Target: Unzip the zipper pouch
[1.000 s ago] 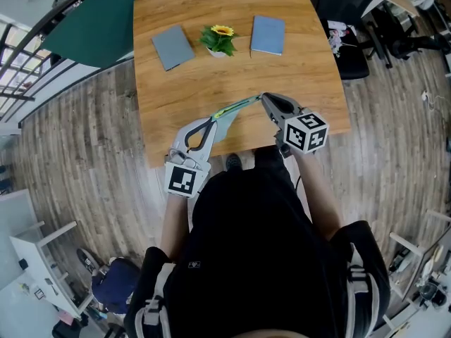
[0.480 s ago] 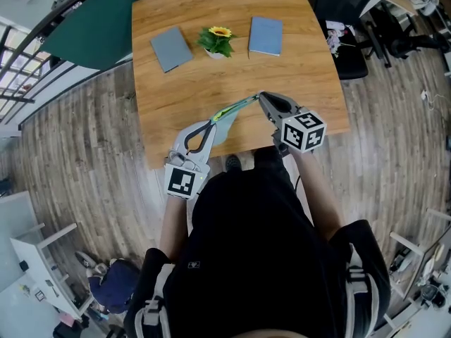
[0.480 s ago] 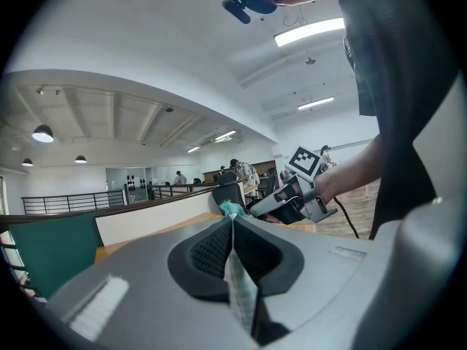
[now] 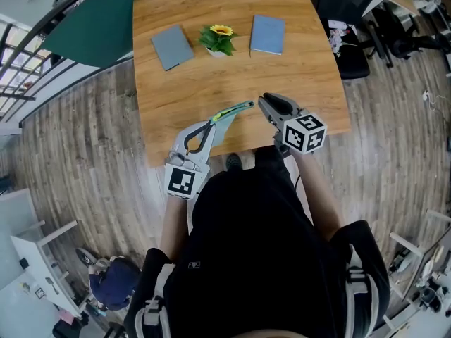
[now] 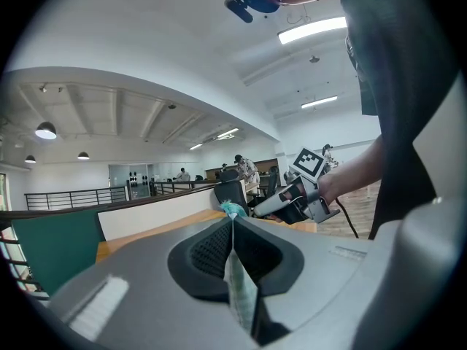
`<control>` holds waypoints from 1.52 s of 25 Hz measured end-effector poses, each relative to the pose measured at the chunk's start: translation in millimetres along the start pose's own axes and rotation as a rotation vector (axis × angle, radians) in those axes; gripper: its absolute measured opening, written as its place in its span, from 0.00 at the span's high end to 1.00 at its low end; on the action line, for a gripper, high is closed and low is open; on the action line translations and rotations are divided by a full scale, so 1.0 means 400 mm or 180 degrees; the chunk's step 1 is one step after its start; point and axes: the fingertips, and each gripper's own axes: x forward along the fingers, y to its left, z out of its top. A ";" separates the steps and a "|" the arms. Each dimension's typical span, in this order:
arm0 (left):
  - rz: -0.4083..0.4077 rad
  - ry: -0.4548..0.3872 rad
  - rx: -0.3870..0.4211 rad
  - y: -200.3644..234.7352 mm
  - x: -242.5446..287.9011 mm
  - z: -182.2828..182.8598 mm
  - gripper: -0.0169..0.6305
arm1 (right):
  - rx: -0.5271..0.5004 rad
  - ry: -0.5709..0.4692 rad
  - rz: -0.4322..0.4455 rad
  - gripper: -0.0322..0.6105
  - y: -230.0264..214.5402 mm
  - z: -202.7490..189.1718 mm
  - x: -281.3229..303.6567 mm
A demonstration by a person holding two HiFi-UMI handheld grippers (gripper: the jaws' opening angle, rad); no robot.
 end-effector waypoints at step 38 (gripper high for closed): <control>0.0300 0.0354 -0.0305 0.078 -0.023 -0.113 0.96 | -0.0807 0.0014 0.0014 0.95 0.010 -0.023 -0.044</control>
